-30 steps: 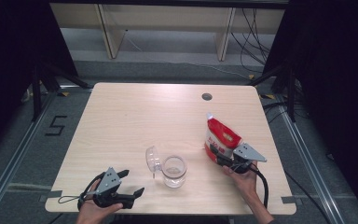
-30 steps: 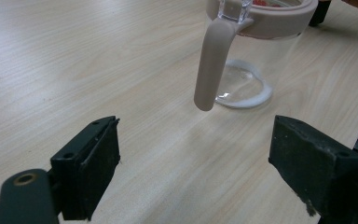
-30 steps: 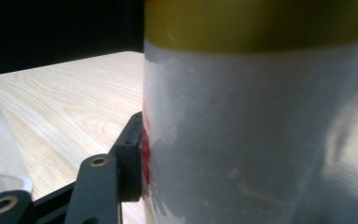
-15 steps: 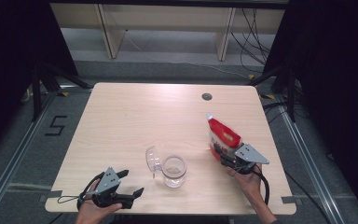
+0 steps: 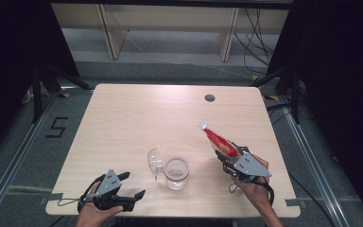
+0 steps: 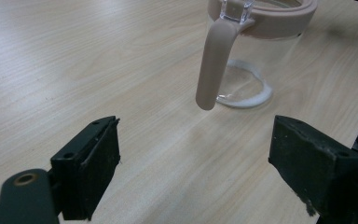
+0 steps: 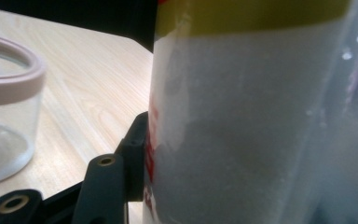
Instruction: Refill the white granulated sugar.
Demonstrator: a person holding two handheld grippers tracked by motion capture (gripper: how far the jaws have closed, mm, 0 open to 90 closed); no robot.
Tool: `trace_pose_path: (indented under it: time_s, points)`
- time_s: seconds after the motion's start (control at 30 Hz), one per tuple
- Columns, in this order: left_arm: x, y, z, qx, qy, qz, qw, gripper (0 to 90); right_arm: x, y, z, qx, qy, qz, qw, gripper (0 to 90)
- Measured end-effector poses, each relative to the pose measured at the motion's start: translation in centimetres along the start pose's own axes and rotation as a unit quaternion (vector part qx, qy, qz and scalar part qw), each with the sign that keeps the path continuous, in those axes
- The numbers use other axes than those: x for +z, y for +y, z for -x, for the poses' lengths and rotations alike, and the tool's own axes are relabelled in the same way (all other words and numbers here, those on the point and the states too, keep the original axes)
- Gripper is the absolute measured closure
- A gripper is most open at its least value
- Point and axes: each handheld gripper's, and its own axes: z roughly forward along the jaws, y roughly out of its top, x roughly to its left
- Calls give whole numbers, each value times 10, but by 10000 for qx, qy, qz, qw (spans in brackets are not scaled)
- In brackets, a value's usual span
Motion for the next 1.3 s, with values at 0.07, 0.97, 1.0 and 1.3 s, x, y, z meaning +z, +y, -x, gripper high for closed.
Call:
trace_pose_path:
  time_s: [0.07, 0.97, 1.0, 1.3]
  points:
    - [0, 0, 1, -45, 9, 24, 10000, 157, -2, 4, -3, -189, -13, 19, 9998, 503]
    - [2, -1, -1, -49, 3, 63, 10000, 157, -23, 42, -34, -3232, 190, -431, 9452, 508]
    - [2, -1, -1, -46, 4, 61, 10000, 157, -23, 41, -35, -3188, 137, -452, 9467, 509]
    - [2, 0, -2, 60, 14, -19, 10000, 157, -23, 42, -40, -3814, 135, -596, 9224, 510]
